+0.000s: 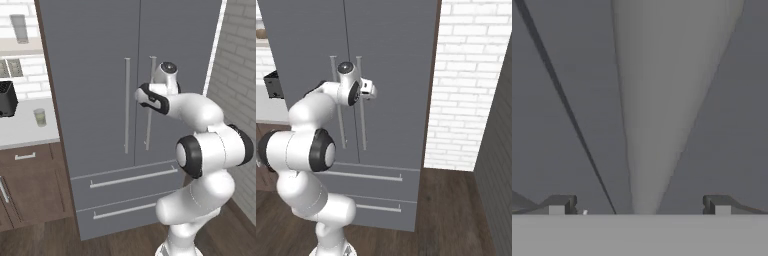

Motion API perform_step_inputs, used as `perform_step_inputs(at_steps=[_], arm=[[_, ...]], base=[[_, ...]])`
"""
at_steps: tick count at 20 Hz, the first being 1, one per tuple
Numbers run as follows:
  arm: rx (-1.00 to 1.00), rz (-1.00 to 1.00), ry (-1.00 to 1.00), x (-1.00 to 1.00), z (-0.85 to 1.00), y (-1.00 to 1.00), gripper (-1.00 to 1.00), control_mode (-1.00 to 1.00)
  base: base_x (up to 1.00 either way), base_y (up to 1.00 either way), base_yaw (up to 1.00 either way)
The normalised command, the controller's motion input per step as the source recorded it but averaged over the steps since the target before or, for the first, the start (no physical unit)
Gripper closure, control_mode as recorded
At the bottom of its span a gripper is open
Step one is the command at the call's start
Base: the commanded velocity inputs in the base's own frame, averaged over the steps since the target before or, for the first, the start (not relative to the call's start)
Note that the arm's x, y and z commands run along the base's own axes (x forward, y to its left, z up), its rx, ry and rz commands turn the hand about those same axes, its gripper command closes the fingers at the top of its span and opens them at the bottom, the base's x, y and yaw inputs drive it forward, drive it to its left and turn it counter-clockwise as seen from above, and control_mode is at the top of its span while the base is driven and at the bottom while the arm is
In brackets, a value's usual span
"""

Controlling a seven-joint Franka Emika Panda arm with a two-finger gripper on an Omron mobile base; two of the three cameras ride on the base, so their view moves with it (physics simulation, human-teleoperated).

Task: Grab a lemon wedge from the fridge and one ice cube from the ice bowl, and put them in the glass of lemonade.

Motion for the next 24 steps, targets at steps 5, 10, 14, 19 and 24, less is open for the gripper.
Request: perform_step_inputs(at_steps=[5, 10, 14, 19, 24], arm=[[0.00, 0.00, 0.00, 0.13, -0.09, 0.02, -1.00, -1.00], [0.01, 0.00, 0.00, 0.01, 0.00, -0.08, -1.00, -1.00], [0.00, 0.00, 0.00, 0.07, 0.00, -0.01, -1.00, -1.00], [0.01, 0.00, 0.00, 0.20, 0.00, -0.02, -1.00, -1.00], [0.00, 0.00, 0.00, 0.34, -0.01, 0.00, -1.00, -1.00]], base=[[0.00, 0.00, 0.00], [0.00, 0.00, 0.00], [0.00, 0.00, 0.00], [0.00, 0.00, 0.00], [0.00, 0.00, 0.00]])
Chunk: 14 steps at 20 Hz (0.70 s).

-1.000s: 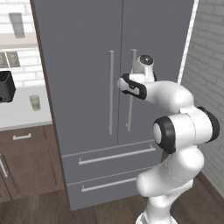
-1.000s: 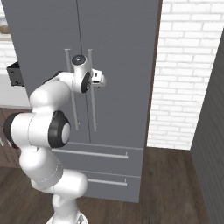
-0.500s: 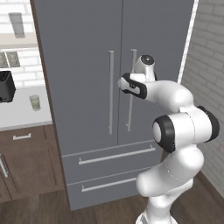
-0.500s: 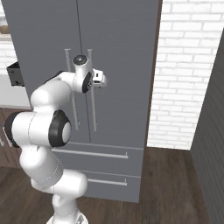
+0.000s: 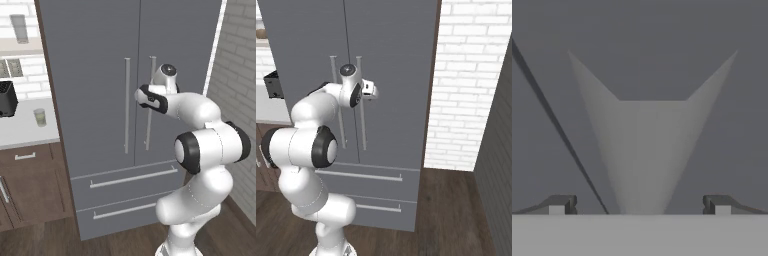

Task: Grab a lemon wedge from the fridge and one ice cube from the ice bowl, and put them in the glass of lemonade.

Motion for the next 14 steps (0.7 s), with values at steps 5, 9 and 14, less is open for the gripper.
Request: perform_step_inputs(at_steps=[5, 9, 14], arm=[[0.03, 0.00, -0.06, 0.23, -0.21, 0.00, -1.00, -1.00], [0.00, 0.00, 0.00, 0.14, 0.00, 0.00, -1.00, -1.00], [0.00, 0.00, 0.01, 0.11, 0.00, 0.00, 1.00, -1.00]], base=[[0.00, 0.00, 0.00], [0.00, 0.00, 0.00], [0.00, 0.00, 0.00]])
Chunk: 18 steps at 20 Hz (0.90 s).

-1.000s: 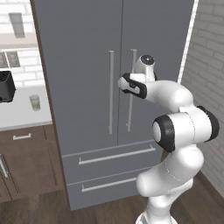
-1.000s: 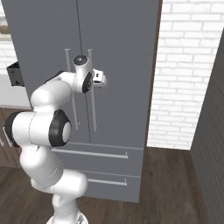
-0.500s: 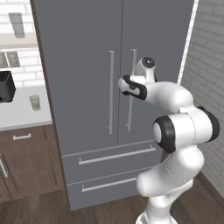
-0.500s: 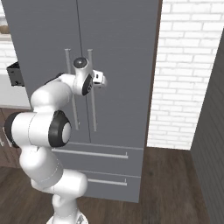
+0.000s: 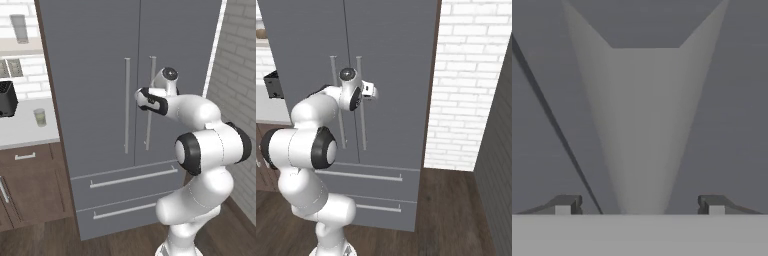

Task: Grab a lemon wedge from the fridge and one ice cube from the ice bowl, and put them in the glass of lemonade.

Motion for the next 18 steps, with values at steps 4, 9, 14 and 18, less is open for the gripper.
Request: perform_step_inputs(at_steps=[4, 9, 14, 18], arm=[[0.00, 0.00, 0.04, 0.09, 0.00, 0.00, 1.00, -1.00], [0.00, 0.00, 0.01, 0.12, 0.00, 0.00, 1.00, -1.00], [0.00, 0.00, 0.00, 0.05, 0.00, -0.05, 1.00, -1.00], [0.00, 0.00, 0.00, -0.03, 0.06, -0.33, 1.00, -1.00]], base=[[0.00, 0.00, 0.00], [0.00, 0.00, 0.00], [0.00, 0.00, 0.00], [0.00, 0.00, 0.00]])
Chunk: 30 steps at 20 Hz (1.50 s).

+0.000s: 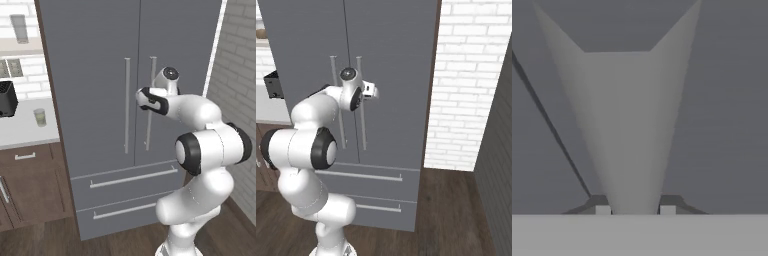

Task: Grab a lemon wedge from the fridge and one ice cube from the ice bowl, and put them in the glass of lemonade.

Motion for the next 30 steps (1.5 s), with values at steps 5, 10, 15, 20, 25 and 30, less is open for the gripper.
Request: perform_step_inputs(at_steps=[5, 10, 15, 20, 25, 30], arm=[[0.02, 0.00, 0.00, -0.22, 0.11, -0.49, 1.00, -1.00], [0.10, 0.00, -0.01, -0.51, 0.14, -0.61, 1.00, -1.00], [0.11, 0.00, -0.01, -0.65, 0.09, -0.68, 1.00, -1.00], [0.11, 0.00, -0.03, -0.74, 0.05, -0.73, 1.00, -1.00], [0.12, -0.03, -0.06, -0.73, 0.00, -0.80, 1.00, -1.00], [0.08, -0.06, -0.02, -0.42, 0.17, -0.84, 1.00, -1.00]], base=[[0.00, 0.00, 0.00], [0.00, 0.00, 0.00], [0.00, 0.00, 0.00], [0.00, 0.00, 0.00], [0.00, 0.00, 0.00], [0.00, 0.00, 0.00]])
